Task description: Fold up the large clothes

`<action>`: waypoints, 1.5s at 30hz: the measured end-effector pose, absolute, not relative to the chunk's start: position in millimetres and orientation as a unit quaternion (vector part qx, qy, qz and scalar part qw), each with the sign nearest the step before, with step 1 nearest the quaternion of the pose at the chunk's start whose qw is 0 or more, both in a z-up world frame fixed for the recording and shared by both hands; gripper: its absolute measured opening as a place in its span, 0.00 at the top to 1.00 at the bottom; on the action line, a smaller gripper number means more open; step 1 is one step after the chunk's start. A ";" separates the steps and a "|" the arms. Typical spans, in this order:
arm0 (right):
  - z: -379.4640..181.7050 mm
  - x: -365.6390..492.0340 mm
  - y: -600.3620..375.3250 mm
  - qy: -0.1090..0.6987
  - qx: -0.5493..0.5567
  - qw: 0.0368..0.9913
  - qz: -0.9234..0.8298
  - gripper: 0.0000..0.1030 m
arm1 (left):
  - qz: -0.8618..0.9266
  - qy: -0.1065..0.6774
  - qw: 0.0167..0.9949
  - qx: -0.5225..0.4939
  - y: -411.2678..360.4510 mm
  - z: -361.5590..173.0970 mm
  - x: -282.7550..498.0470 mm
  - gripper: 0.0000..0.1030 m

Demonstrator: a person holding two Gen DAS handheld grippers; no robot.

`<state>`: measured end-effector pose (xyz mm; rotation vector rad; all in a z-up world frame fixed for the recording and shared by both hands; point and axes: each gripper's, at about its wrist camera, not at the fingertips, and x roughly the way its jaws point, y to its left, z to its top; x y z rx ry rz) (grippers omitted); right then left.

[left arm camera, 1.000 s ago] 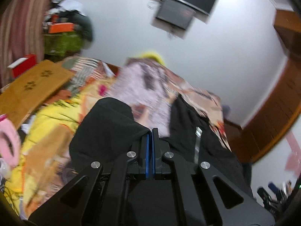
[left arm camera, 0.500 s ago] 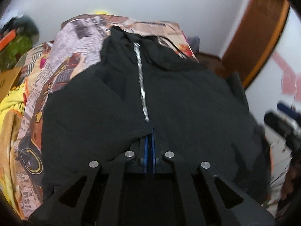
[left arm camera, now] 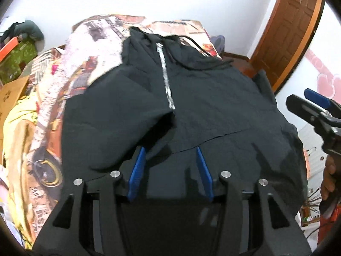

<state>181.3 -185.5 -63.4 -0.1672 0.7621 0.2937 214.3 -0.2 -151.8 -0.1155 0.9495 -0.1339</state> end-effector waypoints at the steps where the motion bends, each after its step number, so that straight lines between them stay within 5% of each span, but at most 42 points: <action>1: -62.9 181.6 -181.8 0.369 -0.083 0.914 0.149 0.00 | -0.058 0.452 0.888 -0.059 6.8 -147.7 211.1 0.50; 19: -74.3 165.1 -30.9 0.350 -0.216 0.857 0.311 0.01 | 0.125 0.414 0.897 -0.094 166.7 -133.8 152.4 0.50; 33: -171.6 173.4 65.1 0.435 -0.335 0.772 0.320 0.09 | 0.151 0.454 0.866 -0.144 208.9 -186.7 124.6 0.49; 40: -196.0 190.6 62.2 0.480 -0.321 0.757 0.305 0.23 | 0.146 0.468 0.857 -0.159 213.4 -205.6 131.4 0.49; 45: -190.5 192.5 58.3 0.482 -0.295 0.768 0.302 0.60 | 0.142 0.474 0.853 -0.163 210.6 -212.4 135.4 0.49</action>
